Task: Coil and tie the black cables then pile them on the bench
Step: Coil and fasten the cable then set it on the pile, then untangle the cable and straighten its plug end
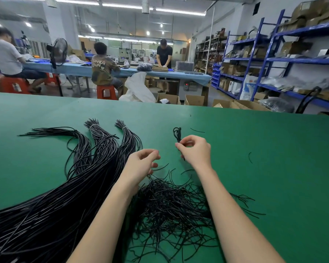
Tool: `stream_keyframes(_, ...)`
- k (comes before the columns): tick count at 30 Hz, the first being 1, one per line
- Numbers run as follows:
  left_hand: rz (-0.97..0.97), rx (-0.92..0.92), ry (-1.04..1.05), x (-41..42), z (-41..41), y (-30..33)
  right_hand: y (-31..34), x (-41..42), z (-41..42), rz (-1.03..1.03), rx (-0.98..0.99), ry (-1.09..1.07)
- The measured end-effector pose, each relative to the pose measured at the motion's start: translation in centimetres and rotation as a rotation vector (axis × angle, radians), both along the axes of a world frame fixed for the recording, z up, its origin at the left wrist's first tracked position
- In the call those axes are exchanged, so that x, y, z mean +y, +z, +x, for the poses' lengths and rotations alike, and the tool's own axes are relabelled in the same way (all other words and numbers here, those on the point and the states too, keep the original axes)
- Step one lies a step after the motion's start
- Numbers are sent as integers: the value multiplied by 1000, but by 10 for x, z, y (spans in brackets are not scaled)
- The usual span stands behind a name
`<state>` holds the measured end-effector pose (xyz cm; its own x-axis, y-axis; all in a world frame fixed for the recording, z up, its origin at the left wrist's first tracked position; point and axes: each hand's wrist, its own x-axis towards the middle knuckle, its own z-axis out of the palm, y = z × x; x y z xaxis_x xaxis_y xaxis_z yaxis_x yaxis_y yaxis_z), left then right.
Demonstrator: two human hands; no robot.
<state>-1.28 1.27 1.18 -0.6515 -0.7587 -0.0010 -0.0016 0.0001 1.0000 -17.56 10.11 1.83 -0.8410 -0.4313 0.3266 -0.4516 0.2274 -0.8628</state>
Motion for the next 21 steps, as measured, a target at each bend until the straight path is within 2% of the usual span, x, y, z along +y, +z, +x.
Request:
stream_keyframes(3, -37, -32, -34, 0, 0, -2, -2, -38, -25, 103, 17, -40)
stream_keyframes(7, -67, -73, -63, -1, 0, -6, -25, -66, -44, 446, -30, -50)
stream_keyframes(9, -87, -103, -78, -2, 0, -8, -34, -68, -43, 516, -33, -44)
stream_keyframes(15, -141, -156, -110, 0, -1, -7, -29, -55, -37, 410, 31, -21)
stream_keyframes(21, -155, -180, -98, 0, 0, -5, 9, -9, -17, 282, 73, 104)
